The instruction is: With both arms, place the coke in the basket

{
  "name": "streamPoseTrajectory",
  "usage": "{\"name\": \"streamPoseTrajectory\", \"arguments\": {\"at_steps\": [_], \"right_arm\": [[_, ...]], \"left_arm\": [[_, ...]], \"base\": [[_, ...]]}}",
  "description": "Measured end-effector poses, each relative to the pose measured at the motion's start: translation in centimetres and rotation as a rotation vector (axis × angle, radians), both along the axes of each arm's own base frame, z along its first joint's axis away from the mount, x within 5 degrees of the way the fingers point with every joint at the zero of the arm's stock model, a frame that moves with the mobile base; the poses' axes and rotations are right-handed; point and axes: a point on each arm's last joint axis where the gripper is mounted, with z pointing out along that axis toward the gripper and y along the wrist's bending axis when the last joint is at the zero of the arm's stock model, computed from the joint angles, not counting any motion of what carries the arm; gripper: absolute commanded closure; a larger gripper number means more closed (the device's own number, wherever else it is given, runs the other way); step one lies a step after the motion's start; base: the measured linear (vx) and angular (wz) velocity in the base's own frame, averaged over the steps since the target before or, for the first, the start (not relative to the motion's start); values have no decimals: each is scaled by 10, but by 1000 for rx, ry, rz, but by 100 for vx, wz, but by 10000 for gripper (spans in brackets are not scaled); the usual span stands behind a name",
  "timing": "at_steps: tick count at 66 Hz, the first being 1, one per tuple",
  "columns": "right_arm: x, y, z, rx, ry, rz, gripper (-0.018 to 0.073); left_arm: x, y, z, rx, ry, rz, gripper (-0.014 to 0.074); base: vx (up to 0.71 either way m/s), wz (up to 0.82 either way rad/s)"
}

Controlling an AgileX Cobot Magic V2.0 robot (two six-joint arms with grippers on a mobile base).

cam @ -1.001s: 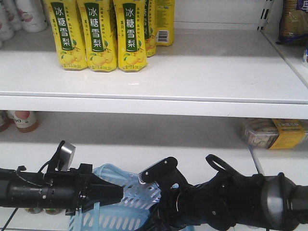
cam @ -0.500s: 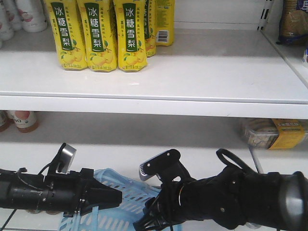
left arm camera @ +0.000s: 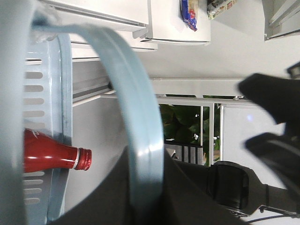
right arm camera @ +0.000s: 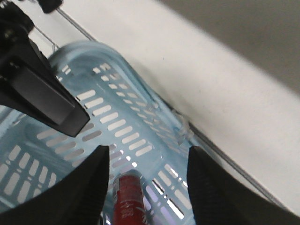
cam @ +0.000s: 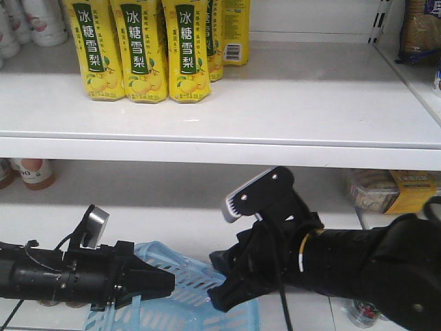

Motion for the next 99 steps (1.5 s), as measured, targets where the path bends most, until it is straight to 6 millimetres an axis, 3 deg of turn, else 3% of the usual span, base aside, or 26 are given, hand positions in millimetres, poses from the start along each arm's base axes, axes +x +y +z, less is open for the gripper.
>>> {"name": "streamPoseTrajectory", "arguments": {"at_steps": [19,37,63,76,89,99], "right_arm": [[10,-51,39,63,-128,-159,195],[10,-112,68,32,-253,-359,195],[-13,-197,98,-61,-412,-733,195],[-32,-222,108,-93,-463,-892,195],[-50,-222,93,-79,-526,-903,195],[-68,-216,56,-43,-554,-894,195]], "left_arm": [[0,0,0,0,0,0,602],[0,0,0,0,0,0,602],[0,0,0,0,0,0,602],[0,0,0,0,0,0,602],[0,0,0,0,0,0,602],[0,0,0,0,0,0,602]], "base": [[0,0],[0,0],[0,0],[0,0],[0,0],[0,0]]}}
